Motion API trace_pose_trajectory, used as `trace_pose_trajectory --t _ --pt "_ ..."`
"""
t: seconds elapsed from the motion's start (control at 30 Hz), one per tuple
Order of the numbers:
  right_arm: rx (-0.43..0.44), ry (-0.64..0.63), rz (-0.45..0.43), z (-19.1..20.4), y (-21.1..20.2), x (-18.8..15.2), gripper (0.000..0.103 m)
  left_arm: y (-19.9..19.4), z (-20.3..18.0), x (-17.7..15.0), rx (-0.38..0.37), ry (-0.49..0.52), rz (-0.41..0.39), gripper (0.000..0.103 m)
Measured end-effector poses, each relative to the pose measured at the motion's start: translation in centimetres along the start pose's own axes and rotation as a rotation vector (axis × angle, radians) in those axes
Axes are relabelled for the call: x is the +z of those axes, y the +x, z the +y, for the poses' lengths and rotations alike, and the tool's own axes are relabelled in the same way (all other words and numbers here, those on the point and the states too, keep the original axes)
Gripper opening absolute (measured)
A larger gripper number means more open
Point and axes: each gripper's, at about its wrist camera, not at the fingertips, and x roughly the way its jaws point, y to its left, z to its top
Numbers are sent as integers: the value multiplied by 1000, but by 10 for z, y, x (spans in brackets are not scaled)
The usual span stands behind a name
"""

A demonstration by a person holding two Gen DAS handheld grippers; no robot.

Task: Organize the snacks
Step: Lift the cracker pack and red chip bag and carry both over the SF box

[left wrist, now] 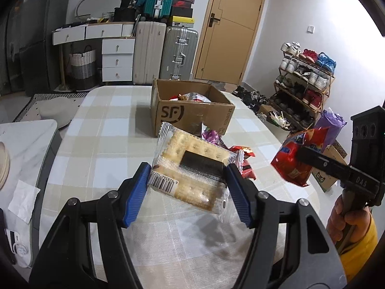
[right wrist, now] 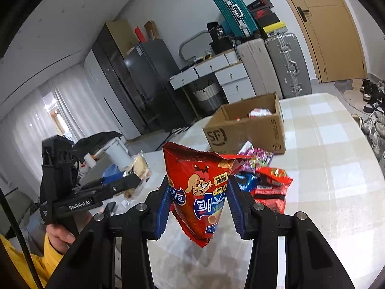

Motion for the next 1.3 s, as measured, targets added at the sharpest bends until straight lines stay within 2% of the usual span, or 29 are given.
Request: trace_pose_trajectory --t 0.33,0.57,0.97,1.1,1.3 --pt "27 -56 -57 16 -12 32 44 -15 -3 27 -24 -5 -39 62" --pt "53 -49 -84 9 0 67 44 -2 -2 65 -23 9 -52 62" --pt "33 -102 -114 -2 30 141 44 41 -5 147 -3 24 -76 62" --pt "-2 -129 -92 -5 53 167 44 63 -6 178 -3 32 -74 62" --pt "-22 -100 -72 -23 90 199 44 104 -4 216 9 44 -56 62"
